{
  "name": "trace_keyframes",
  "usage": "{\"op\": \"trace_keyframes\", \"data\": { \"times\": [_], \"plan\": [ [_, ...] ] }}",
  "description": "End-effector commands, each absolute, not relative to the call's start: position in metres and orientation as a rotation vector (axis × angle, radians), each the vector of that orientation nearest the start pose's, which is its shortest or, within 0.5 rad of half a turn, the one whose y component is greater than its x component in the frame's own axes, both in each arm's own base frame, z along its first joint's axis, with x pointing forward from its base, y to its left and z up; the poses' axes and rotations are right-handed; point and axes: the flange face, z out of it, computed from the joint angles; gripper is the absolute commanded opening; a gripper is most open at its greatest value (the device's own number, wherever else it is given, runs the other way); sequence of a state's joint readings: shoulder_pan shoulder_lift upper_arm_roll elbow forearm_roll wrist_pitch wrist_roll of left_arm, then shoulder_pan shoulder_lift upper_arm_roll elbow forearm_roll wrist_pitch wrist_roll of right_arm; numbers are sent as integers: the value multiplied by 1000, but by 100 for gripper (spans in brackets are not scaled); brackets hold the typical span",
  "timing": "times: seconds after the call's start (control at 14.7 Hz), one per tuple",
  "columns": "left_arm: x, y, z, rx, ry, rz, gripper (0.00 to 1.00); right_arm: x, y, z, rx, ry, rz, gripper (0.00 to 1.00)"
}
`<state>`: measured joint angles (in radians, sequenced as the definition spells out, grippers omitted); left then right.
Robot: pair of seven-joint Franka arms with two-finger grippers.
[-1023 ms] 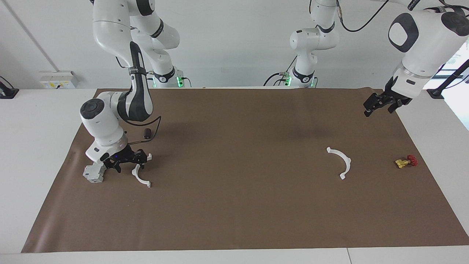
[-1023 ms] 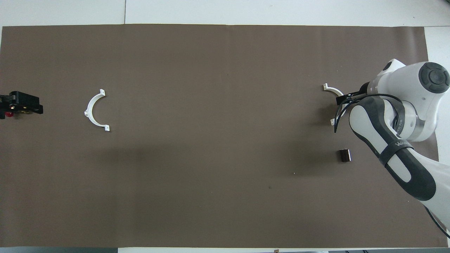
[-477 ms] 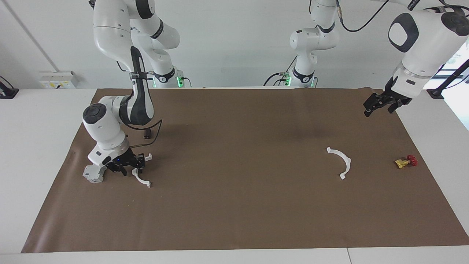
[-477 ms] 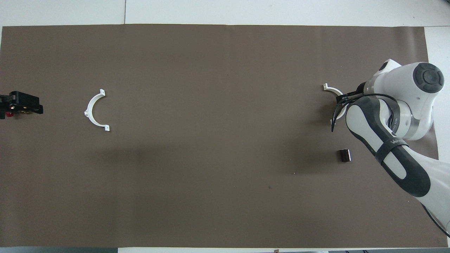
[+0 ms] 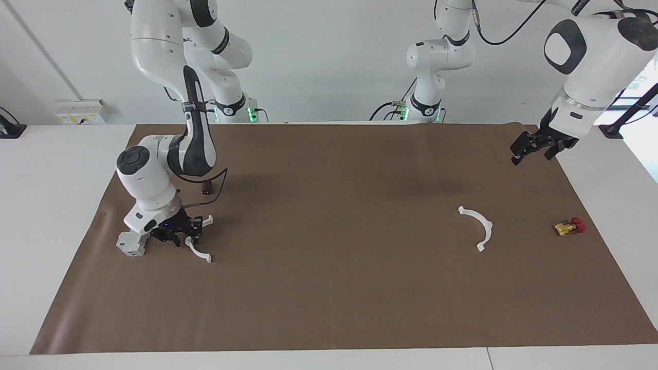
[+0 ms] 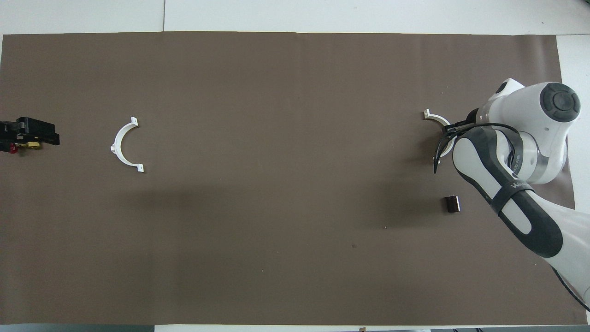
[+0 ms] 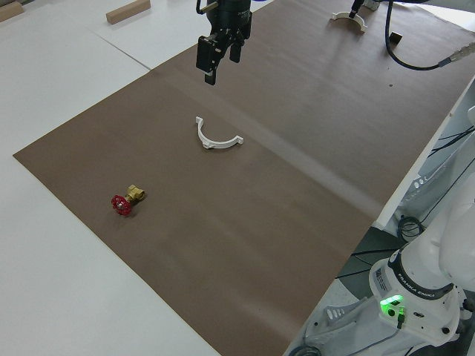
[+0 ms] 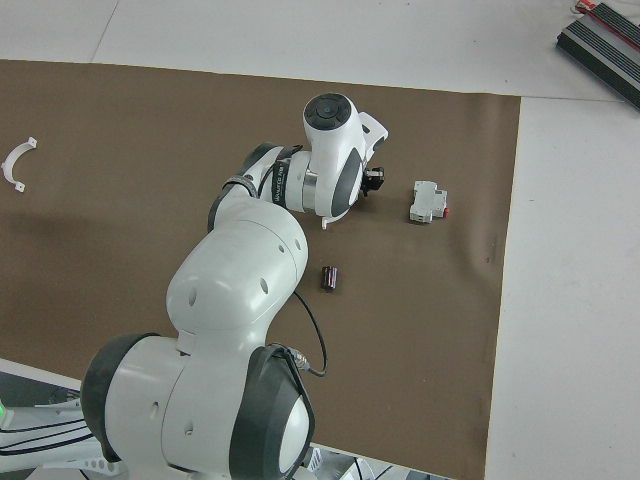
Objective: Assemble drain pipe with both arms
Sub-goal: 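Grasp the other clamp half with the left gripper while the right gripper lifts, then carry the clamp half toward the center with the right gripper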
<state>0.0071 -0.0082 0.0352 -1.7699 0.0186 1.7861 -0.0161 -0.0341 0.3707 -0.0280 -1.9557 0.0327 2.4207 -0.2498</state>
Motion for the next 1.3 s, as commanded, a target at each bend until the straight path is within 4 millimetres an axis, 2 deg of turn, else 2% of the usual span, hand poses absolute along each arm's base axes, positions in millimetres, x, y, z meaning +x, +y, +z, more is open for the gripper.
{"op": "trace_keyframes", "data": {
  "times": [0.0, 0.14, 0.2, 0.27, 0.34, 0.41, 0.48, 0.55, 0.61, 0.68, 0.75, 0.82, 0.95, 1.02, 1.09, 1.23],
  "plan": [
    [572, 21, 520, -3132, -73, -58, 100, 627, -38, 293, -3115, -283, -166, 40],
    [582, 14, 485, -3131, -53, -77, 100, 626, -39, 291, -3115, -283, -161, 39],
    [587, 13, 461, -3129, -54, -108, 100, 626, -39, 291, -3114, -283, -159, 38],
    [591, 13, 438, -3128, -61, -120, 100, 626, -39, 291, -3114, -281, -157, 31],
    [596, 14, 420, -3128, -64, -130, 100, 626, -38, 291, -3114, -283, -157, 18],
    [600, 16, 407, -3126, -65, -139, 100, 626, -38, 291, -3114, -283, -152, 7],
    [605, 17, 394, -3125, -70, -142, 100, 627, -37, 293, -3113, -281, -152, 0],
    [610, 15, 378, -3124, -71, -151, 100, 629, -32, 295, -3111, -283, -157, 0],
    [612, 15, 363, -3123, -71, -158, 100, 632, -15, 301, -3098, -309, -160, 0],
    [615, 14, 349, -3123, -72, -159, 100, 639, -4, 315, -3093, -304, -145, 0],
    [617, 13, 335, -3123, -69, -144, 100, 649, 16, 339, -3084, -307, -116, 0],
    [617, 14, 324, -3123, -71, -130, 97, 659, 48, 369, -3079, -300, -84, 0],
    [609, 15, 309, -3123, -74, -103, 95, 664, 130, 407, -3084, -301, -54, 0],
    [602, 15, 301, -3124, -74, -94, 93, 657, 183, 416, -3085, -274, -55, 0],
    [597, 16, 297, -3124, -76, -84, 92, 649, 218, 417, -3082, -210, -68, 0],
    [596, 13, 296, -3125, -72, -68, 92, 633, 269, 410, -3076, -101, -64, 0]
  ]
}}
